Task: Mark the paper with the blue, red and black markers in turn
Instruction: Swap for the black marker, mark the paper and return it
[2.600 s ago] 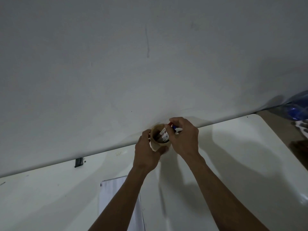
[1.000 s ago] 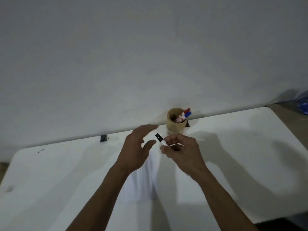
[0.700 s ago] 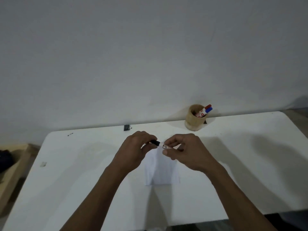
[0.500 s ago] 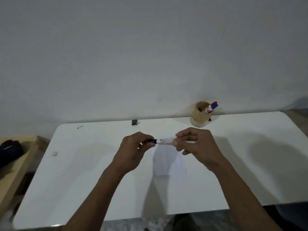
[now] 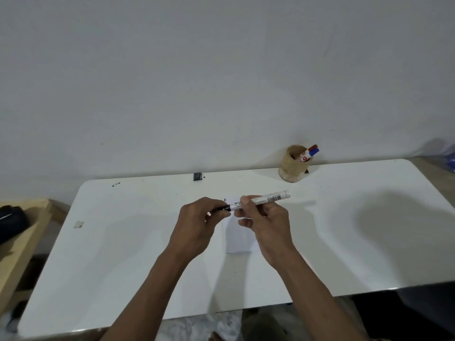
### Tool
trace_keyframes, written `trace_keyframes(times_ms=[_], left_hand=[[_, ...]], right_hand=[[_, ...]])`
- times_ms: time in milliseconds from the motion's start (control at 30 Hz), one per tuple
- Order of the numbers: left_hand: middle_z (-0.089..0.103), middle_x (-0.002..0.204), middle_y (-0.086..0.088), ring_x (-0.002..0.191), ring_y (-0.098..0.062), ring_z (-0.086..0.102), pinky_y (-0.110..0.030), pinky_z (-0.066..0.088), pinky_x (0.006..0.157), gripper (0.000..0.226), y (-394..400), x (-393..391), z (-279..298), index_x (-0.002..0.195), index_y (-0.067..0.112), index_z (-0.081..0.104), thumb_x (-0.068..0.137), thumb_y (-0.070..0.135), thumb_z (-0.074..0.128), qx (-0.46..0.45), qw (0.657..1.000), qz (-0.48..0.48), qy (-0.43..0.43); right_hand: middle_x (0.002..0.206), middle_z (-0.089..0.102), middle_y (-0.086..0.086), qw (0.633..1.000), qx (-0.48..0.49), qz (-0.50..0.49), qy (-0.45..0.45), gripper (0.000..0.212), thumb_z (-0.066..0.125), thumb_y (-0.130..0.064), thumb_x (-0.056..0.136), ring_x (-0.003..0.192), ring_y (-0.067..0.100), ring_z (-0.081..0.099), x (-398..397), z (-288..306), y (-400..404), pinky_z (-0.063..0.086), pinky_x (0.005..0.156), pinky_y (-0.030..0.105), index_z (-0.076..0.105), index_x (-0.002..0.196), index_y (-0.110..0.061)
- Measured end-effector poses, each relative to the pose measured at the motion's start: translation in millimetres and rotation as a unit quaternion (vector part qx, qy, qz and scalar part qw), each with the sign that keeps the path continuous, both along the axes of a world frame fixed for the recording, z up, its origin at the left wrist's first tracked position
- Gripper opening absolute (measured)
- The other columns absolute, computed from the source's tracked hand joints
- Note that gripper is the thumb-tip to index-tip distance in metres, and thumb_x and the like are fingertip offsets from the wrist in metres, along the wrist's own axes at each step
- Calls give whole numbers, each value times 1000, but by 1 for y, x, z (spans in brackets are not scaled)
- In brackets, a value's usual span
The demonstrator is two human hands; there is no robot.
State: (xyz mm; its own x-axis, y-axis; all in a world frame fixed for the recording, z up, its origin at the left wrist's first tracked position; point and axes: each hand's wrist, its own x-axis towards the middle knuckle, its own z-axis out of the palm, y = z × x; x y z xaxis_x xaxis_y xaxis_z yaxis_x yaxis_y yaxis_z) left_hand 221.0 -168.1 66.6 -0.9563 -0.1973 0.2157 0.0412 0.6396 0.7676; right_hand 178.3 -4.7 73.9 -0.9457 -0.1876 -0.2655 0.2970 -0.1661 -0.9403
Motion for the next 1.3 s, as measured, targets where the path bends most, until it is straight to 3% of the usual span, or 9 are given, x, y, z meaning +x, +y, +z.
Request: trace_keyframes(times_ms=[133, 300, 367, 433, 533, 667, 867, 1133, 1300], left_hand=[[74, 78, 3, 72, -16, 62, -23, 48, 64, 7, 0, -9, -3, 92, 16, 78, 87, 18, 74, 15, 999, -2, -38], [68, 60, 16, 60, -4, 61, -19, 50, 64, 4, -11, -29, -10, 88, 15, 78, 86, 15, 75, 76, 989, 39, -119], [73, 70, 16, 66, -8, 68, -23, 54, 68, 5, -19, -37, -15, 90, 15, 78, 85, 14, 76, 78, 986, 65, -133], [76, 78, 5, 69, -17, 70, -20, 53, 65, 9, -26, -46, -23, 93, 15, 74, 84, 15, 76, 48, 983, 100, -146], [71, 73, -1, 64, -23, 66, -28, 53, 64, 10, -36, -68, -40, 88, 10, 68, 85, 16, 75, -21, 976, 142, -164], [70, 86, -9, 74, -26, 65, -40, 55, 76, 8, -46, -101, -68, 93, 7, 70, 89, 13, 67, -86, 964, 136, -210], [66, 101, -14, 88, -32, 64, -40, 54, 75, 12, -51, -129, -90, 96, 4, 69, 90, 12, 63, -138, 941, 115, -286], [62, 103, -13, 95, -32, 63, -41, 54, 79, 14, -50, -130, -97, 100, 6, 69, 89, 15, 67, -128, 936, 122, -306], [57, 122, -6, 110, -28, 59, -45, 54, 86, 51, -48, -113, -88, 130, 16, 51, 85, 31, 71, -88, 934, 163, -305]], right_hand=[[84, 80, 10, 999, 10, 31, 19, 10, 70, -17, 95, 80, 22, 75, -15, -8, 5, 60, 75, 28, 77, 91, -11], [78, 77, 4, 1000, -29, 0, -6, 9, 67, -11, 97, 74, 16, 73, -48, -17, 11, 60, 72, 25, 73, 91, -9], [79, 77, 5, 999, -28, -17, -5, 8, 67, -10, 97, 73, 15, 73, -66, -19, 18, 60, 71, 24, 73, 92, -8], [83, 77, 9, 1000, -16, -16, -2, 9, 68, -12, 96, 75, 17, 73, -80, -23, 23, 61, 71, 25, 74, 95, -6], [84, 77, 10, 1000, 0, -16, -10, 12, 69, -14, 95, 76, 18, 73, -93, -33, 23, 60, 70, 26, 74, 97, -3], [84, 78, 10, 999, 14, -14, -33, 12, 71, -14, 94, 76, 18, 73, -100, -49, 17, 60, 70, 28, 74, 96, -3], [80, 78, 8, 998, 39, 3, -47, 13, 72, -14, 93, 75, 19, 75, -108, -65, 16, 62, 69, 28, 73, 96, -1], [81, 79, 7, 997, 58, 22, -51, 10, 72, -13, 94, 75, 17, 76, -114, -74, 15, 61, 68, 28, 75, 96, -4], [84, 78, 10, 997, 57, 20, -37, 10, 74, -9, 92, 74, 18, 77, -112, -72, 14, 62, 66, 28, 74, 98, -2]])
